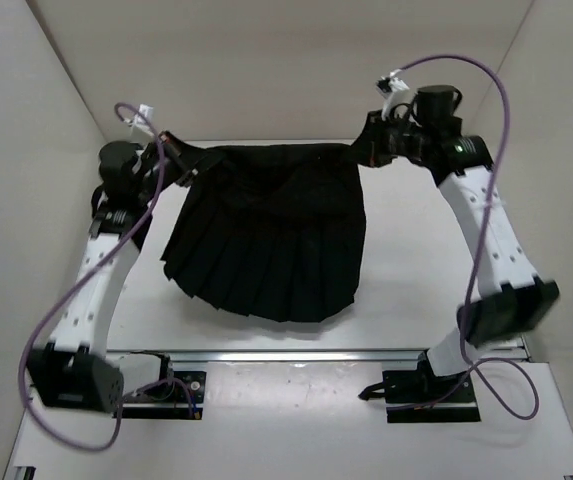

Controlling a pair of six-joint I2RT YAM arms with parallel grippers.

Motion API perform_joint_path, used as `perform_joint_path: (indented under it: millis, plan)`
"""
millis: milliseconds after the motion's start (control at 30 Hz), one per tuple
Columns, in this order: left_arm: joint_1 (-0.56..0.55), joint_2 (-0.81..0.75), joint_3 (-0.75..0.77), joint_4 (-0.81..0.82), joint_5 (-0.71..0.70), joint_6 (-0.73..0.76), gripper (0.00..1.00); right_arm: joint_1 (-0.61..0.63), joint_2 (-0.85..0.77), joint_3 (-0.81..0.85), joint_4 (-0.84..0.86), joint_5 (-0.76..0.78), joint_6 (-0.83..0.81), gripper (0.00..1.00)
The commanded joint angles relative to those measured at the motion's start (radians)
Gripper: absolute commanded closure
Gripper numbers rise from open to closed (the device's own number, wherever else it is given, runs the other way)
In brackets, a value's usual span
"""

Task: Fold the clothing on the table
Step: Flatten the skirt out

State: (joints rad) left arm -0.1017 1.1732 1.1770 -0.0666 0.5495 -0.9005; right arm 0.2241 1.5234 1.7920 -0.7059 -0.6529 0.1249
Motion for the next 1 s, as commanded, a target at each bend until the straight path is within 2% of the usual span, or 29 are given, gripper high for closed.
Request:
perform_joint_path:
  millis: [0,33,133,200,300,367,400,500,567,600,633,667,767,833,967]
  plan:
    - [0.023,0.129,0.166,0.088,0.111,-0.025,1.0,-0.018,0.07,0.267,-0.145,0.156,-0.091,1.0]
    - [0.023,0.15,0.237,0.068,0.121,-0.021,1.0,-0.041,0.07,0.323,-0.13,0.156,-0.088,1.0]
    - [0.014,0.16,0.344,-0.048,0.078,0.064,1.0,-0.086,0.048,0.353,-0.096,0.124,-0.091,1.0]
    - [0.013,0.119,0.288,-0.052,0.06,0.081,1.0,-0.098,0.047,0.311,-0.095,0.079,-0.094,1.0]
    - [0.013,0.02,0.037,0.026,0.04,0.051,1.0,-0.048,0.086,0.228,-0.138,0.099,-0.12,1.0]
    - [-0.004,-0.061,-0.215,0.086,-0.003,0.034,1.0,-0.014,0.11,0.125,-0.193,0.095,-0.151,1.0]
    - [-0.024,-0.081,-0.291,0.099,-0.013,0.026,1.0,-0.012,0.121,0.088,-0.191,0.095,-0.14,1.0]
    - [-0.055,-0.122,-0.668,0.235,-0.071,-0.024,1.0,0.035,0.1,-0.263,-0.117,0.101,-0.079,1.0]
    - [-0.047,-0.107,-0.816,0.295,-0.066,-0.057,0.99,0.049,0.084,-0.423,-0.063,0.102,-0.059,0.97]
    - [-0.026,-0.103,-0.853,0.313,-0.054,-0.061,0.79,0.053,0.071,-0.46,-0.023,0.101,-0.042,0.79]
    - [0.0,-0.107,-0.913,0.347,-0.043,-0.07,0.57,0.055,0.061,-0.53,-0.014,0.092,-0.036,0.66]
    - [0.01,-0.127,-0.939,0.347,-0.043,-0.071,0.47,0.069,0.048,-0.577,0.018,0.099,-0.018,0.59]
    - [-0.004,-0.211,-0.936,0.239,-0.132,-0.014,0.38,0.07,-0.005,-0.661,0.075,0.148,0.007,0.51]
    - [-0.013,-0.273,-0.918,0.18,-0.198,0.011,0.36,0.047,-0.041,-0.736,0.143,0.138,0.05,0.49]
    - [-0.006,-0.291,-0.935,0.136,-0.237,0.031,0.35,0.034,-0.055,-0.81,0.221,0.16,0.096,0.49]
